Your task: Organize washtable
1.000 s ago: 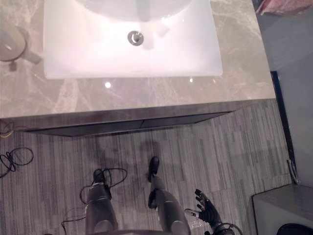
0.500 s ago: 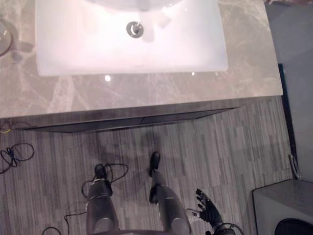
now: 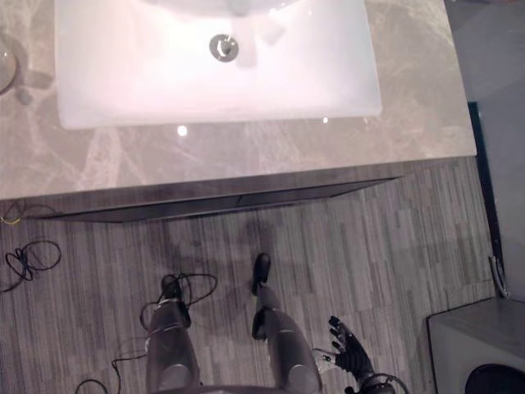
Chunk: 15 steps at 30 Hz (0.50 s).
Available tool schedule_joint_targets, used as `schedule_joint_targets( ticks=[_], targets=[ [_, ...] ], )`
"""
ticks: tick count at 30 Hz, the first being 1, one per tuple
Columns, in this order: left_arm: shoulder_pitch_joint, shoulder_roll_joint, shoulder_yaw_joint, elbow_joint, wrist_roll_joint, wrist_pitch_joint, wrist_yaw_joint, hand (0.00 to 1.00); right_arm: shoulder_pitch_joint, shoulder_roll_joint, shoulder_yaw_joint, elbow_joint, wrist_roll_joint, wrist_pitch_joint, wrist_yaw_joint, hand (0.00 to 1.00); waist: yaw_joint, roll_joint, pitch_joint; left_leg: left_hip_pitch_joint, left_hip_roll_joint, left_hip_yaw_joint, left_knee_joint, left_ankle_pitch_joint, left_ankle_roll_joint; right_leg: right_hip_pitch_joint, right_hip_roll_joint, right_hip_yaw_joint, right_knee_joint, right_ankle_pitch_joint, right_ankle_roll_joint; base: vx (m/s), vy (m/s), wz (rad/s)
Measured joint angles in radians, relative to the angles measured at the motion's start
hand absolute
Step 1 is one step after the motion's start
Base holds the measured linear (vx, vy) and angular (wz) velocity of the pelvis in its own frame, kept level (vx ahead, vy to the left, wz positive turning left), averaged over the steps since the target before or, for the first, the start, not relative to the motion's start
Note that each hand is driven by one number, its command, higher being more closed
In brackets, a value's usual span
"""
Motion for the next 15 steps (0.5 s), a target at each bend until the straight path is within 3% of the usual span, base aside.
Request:
schedule_joint_targets(
  ticks=[15],
  targets=[
    [0.031,-0.039,0.052,-0.015,0.0,-0.001,0.001,1.0,0.0,0.0,0.0,-0.006,0.001,-0.001,-0.007,0.0,0.0,0.0,0.017,0.004,-0.008,0.0,0.0,0.0,0.0,0.003,-0.002,0.0,0.001,0.0,0.0,0.0,0.0,0.0]
  ],
)
